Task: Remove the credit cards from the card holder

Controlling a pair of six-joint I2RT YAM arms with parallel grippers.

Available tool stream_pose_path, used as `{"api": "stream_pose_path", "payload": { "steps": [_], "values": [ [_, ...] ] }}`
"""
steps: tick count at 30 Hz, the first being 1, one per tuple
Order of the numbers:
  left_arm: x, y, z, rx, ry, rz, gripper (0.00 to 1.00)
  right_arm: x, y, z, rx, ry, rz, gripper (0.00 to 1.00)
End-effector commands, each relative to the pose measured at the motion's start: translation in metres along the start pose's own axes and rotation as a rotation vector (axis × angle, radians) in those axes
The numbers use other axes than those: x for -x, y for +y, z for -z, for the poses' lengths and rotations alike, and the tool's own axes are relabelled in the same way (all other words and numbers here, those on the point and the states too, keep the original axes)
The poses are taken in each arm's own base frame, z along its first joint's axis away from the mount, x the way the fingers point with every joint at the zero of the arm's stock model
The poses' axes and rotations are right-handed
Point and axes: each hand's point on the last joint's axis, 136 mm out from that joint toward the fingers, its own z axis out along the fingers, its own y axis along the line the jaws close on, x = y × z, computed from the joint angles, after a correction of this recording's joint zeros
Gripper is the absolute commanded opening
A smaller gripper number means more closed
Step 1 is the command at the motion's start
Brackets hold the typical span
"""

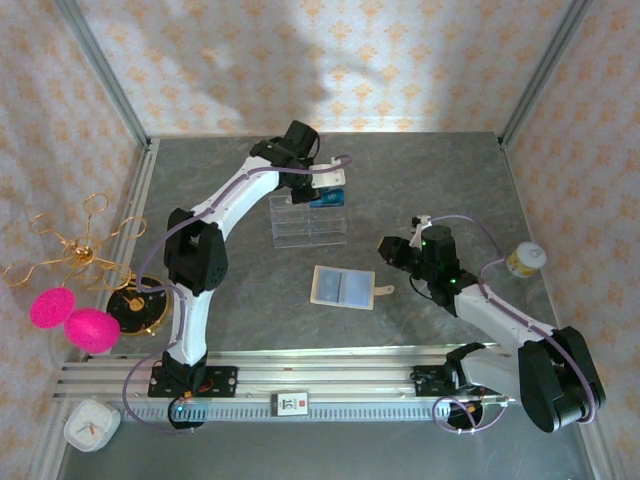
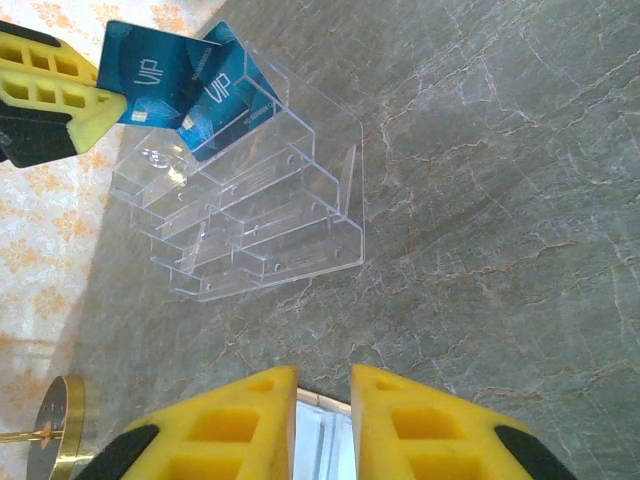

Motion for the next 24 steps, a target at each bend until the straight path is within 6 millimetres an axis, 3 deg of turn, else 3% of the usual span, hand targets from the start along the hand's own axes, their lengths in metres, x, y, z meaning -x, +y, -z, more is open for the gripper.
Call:
{"api": "stream_pose_path", "payload": {
  "steps": [1,8,12,14,18,21,24],
  "values": [
    [0.013,0.018,0.024,0.097,-0.044,0.018,0.16,0.016,0.016,0.004,0.056,-0.050,0.007,0.22],
    [0.017,0.025,0.026,0.137,-0.062,0.033,0.26,0.015,0.016,0.005,0.061,-0.049,0.000,0.25],
    [0.027,0.048,0.042,0.242,-0.106,0.103,0.29,0.015,0.019,0.007,0.075,-0.048,0.007,0.33],
    [0.042,0.058,0.061,0.280,-0.171,0.150,0.29,0.013,0.024,0.006,0.093,-0.032,0.022,0.39],
    [0.085,0.070,0.127,0.352,-0.423,0.269,0.34,0.001,0.038,-0.002,0.114,0.037,0.108,0.45],
    [0.106,0.065,0.172,0.359,-0.620,0.385,0.42,-0.024,0.049,-0.016,0.064,0.105,0.220,0.46],
    [0.109,0.046,0.204,0.342,-0.778,0.482,0.52,-0.054,0.049,-0.032,-0.042,0.182,0.340,0.46]
  ]
}}
